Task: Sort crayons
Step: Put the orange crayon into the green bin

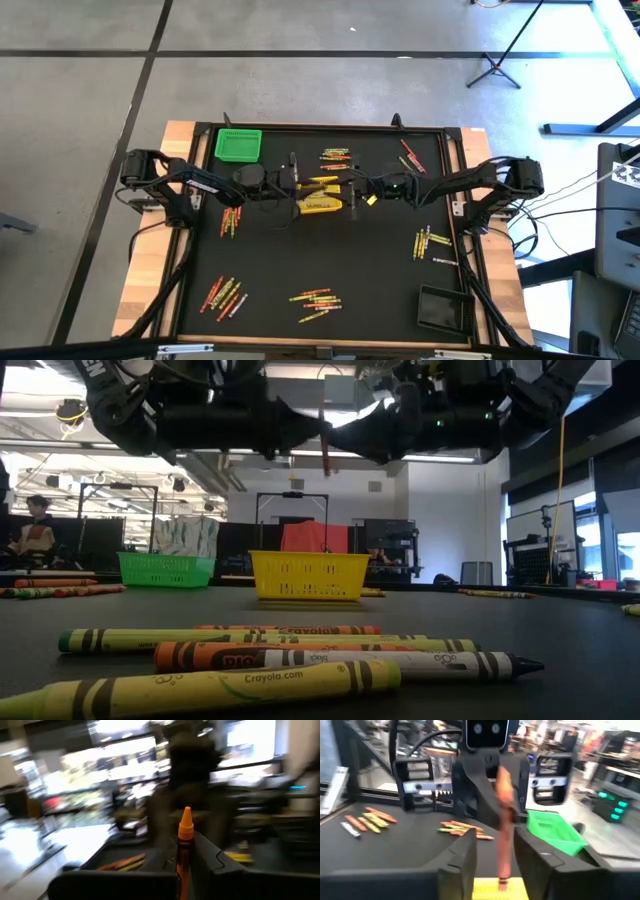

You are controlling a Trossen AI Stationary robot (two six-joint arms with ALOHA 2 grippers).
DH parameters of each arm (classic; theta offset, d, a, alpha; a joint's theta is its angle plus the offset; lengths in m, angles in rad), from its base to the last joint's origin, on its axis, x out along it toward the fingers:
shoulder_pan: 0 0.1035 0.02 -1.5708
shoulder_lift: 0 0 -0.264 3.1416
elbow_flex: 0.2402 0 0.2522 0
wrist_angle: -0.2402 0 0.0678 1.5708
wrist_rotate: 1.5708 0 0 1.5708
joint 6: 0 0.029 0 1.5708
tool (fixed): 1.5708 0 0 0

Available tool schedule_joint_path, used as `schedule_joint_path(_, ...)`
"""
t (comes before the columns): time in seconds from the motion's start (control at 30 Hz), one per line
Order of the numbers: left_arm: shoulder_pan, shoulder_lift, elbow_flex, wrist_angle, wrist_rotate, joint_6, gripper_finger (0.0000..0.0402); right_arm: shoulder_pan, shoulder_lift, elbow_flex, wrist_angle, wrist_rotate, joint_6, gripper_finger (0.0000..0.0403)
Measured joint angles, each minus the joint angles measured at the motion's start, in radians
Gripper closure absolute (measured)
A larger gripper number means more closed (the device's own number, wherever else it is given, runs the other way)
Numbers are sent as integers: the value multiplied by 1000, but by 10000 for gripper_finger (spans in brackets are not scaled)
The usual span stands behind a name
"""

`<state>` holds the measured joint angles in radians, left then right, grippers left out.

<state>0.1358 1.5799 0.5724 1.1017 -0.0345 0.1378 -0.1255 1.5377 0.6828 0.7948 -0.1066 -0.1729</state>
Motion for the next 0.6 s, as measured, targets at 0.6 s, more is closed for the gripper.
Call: schedule_joint_path(0.6,173,-309,0,-833,-636,6,389,0,-207,0,-403,359,-68,230)
